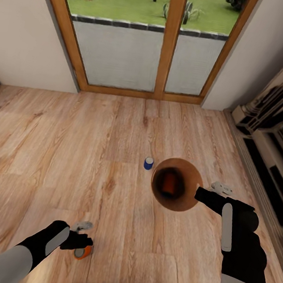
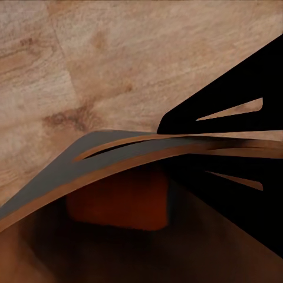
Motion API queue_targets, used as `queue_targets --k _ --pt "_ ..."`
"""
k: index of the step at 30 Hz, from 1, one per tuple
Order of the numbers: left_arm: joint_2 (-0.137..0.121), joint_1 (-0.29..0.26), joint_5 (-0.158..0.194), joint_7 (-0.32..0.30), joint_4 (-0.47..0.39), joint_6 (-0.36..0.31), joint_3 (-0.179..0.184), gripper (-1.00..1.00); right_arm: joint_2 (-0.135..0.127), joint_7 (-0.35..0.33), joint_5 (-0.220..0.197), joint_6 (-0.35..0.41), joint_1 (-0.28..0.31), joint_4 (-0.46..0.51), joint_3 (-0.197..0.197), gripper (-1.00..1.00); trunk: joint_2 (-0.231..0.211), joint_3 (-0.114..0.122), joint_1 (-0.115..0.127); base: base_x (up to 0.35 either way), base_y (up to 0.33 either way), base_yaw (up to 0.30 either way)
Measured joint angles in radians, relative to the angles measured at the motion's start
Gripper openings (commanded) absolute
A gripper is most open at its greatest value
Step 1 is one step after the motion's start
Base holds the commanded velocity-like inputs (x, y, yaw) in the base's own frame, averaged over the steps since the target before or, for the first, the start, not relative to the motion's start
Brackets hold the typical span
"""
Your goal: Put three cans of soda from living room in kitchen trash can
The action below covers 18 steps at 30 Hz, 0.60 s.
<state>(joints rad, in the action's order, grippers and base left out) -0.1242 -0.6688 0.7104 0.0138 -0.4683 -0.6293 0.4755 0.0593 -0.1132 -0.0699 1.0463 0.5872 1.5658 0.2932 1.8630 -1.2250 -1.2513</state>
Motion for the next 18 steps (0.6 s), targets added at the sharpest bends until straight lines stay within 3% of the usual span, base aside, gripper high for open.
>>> queue_targets --k 18 --pt "-0.009 0.0 0.001 -0.025 0.0 0.001 -0.01 1.0 0.002 0.0 -0.004 0.0 0.0 0.0 -0.002 -1.0 0.0 -0.022 0.0 0.0 0.0 0.136"
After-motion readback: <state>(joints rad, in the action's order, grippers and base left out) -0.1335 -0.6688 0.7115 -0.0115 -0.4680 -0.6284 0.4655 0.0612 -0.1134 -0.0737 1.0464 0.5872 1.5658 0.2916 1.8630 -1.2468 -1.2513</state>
